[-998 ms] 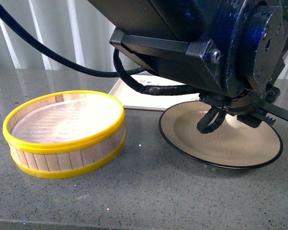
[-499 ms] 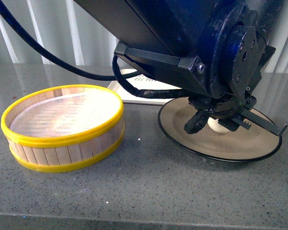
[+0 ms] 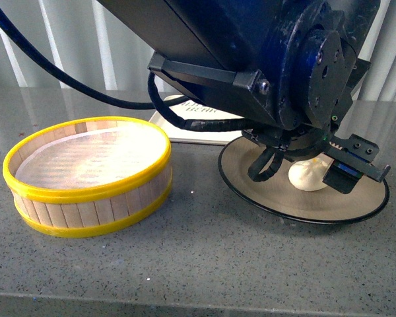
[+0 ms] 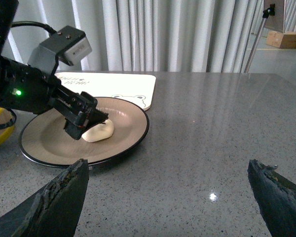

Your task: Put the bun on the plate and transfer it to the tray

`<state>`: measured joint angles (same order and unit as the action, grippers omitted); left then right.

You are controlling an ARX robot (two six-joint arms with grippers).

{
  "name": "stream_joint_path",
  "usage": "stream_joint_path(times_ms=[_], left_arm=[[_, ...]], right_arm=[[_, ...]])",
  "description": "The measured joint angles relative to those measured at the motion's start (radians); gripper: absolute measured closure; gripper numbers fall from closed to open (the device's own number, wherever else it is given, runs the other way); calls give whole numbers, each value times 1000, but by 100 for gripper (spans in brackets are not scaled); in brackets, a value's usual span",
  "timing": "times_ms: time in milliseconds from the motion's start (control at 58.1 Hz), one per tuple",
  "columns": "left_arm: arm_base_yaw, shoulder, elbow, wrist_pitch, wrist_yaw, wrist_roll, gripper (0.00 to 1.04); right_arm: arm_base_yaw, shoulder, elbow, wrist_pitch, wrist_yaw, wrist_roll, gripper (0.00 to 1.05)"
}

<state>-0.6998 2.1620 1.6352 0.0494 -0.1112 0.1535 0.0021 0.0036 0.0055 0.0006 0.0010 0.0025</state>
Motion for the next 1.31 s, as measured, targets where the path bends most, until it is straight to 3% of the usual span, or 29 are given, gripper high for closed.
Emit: stream_joint_path(times_ms=[224,447,602,637,705,740,895,1153,1308], left_arm=[[48,-84,-11,-19,11,-88,7],[129,-118,-11,-107,-63,-219,7],[133,-119,-18,-91,-86,-233,7],[130,-127,-47,-24,-142,-224,10],[131,-181,-220,303,-333,-192,23],[138,-218,-310,423,-364,-182,28],[240,-446,-707,780,-325,-166,55],[385,-697,-1132,897,-190,-163,101],[444,-821,-1265,915,-132,-159,101]], right_arm=[[0,0,0,0,0,0,8],[0,0,0,0,0,0,8],[0,0,0,0,0,0,8],[0,0,0,0,0,0,8],[0,0,0,0,0,0,8],[0,0,0,0,0,0,8],[0,0,0,0,1,0,8],[0,0,0,0,-1,0,8],[0,0,0,0,0,0,8]])
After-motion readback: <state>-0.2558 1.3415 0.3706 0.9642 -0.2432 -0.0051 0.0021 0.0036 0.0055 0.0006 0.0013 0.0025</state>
